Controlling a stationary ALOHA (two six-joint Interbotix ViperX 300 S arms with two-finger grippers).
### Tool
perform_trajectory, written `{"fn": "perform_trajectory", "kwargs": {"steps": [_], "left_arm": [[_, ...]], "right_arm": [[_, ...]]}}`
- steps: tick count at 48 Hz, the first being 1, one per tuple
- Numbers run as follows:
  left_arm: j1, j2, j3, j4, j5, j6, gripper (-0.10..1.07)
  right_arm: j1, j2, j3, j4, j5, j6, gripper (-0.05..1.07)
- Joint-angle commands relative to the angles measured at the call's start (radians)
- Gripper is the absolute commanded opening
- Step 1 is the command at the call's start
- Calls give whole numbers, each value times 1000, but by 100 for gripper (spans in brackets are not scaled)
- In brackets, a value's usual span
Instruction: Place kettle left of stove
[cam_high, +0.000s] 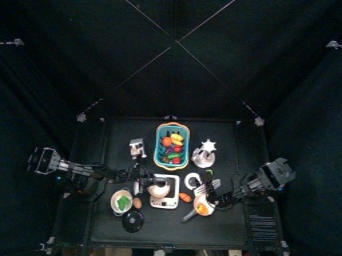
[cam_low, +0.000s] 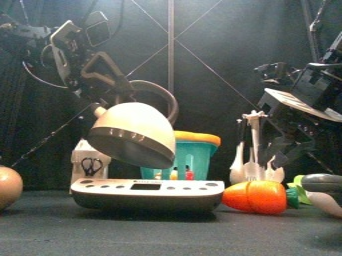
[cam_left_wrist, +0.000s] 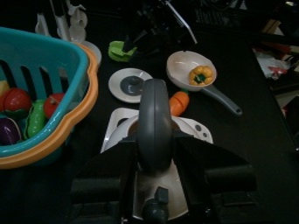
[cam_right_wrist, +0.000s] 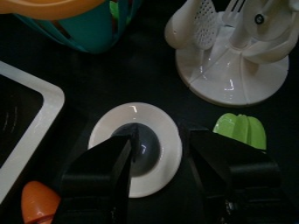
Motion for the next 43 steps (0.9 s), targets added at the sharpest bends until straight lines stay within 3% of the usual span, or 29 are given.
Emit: {"fn": "perform_trajectory", "kwargs": {"steps": [1, 9, 23, 34, 43], "left_arm": [[5, -9, -11, 3, -8, 2, 67], [5, -38, 21, 3, 0, 2, 67], [12, -238, 133, 41, 64, 2, 67], [91, -423, 256, 63, 130, 2, 67], [179, -499, 342, 67, 175, 0, 67]], "right_arm": [[-2, -12, -15, -2, 3, 2, 79], [-3, -12, -15, -2, 2, 0, 79], [-5, -12, -18, -5, -12, 0, 79], [-12, -5, -25, -9, -14, 0, 79], [-21, -5, -25, -9, -28, 0, 79]]}}
